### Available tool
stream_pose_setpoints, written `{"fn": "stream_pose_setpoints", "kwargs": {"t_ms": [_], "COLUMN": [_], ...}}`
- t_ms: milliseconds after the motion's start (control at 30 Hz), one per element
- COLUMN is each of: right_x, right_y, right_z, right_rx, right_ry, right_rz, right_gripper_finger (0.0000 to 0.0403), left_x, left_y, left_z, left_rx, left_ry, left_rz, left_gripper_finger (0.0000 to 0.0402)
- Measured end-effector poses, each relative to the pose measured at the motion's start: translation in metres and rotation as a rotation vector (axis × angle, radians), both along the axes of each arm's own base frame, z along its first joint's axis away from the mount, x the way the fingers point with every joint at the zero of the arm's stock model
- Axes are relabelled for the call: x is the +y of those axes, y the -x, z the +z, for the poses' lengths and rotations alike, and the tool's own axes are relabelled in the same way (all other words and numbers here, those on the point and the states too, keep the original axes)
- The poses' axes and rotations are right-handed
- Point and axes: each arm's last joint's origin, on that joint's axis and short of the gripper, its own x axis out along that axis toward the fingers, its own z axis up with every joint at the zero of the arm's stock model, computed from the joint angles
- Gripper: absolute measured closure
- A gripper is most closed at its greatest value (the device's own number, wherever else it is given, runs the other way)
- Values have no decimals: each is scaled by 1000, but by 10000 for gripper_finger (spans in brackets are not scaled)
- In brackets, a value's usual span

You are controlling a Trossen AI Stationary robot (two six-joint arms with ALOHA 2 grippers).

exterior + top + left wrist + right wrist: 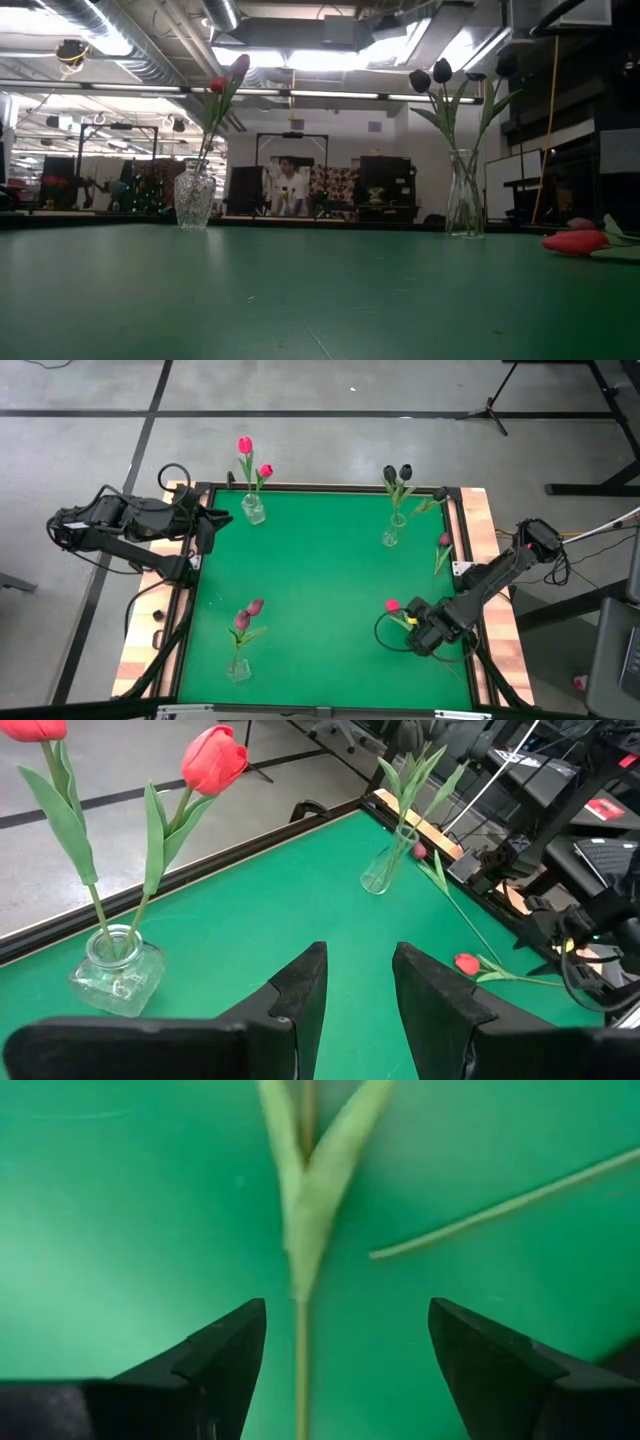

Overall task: Sort flowers into vase by color
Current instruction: Put the pink flower into the top left transparent vase

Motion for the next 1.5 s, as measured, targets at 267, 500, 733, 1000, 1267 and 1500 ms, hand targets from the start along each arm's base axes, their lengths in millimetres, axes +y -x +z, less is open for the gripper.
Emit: {"fn": "stream_pose_setpoints", "kwargs": {"t_ms": [267,500,733,1000,1267,1500], "right_x": [-1,-8,-9,0,11,22], "right_y": [2,9,10,7,8,13], "right_z": [-21,-36,-43,-32,-27,-41], "right_rx": [-84,-59,-60,7,-40,54], "right_ry": [-18,8,13,-94,-89,-96], "right_rz": [2,5,16,63,87,92], "right_gripper_finger": [123,123,123,123,123,123], "left_x": [0,0,1,1,1,1], "left_y": [0,0,1,1,1,1], "left_z": [0,0,-1,-1,-1,-1], "left_rx": [0,0,12,20,19,19], "left_ry": [-1,-2,-17,-21,-19,-19], "left_rz": [1,1,22,28,29,29], "left_gripper_finger": [287,287,287,287,287,287]}}
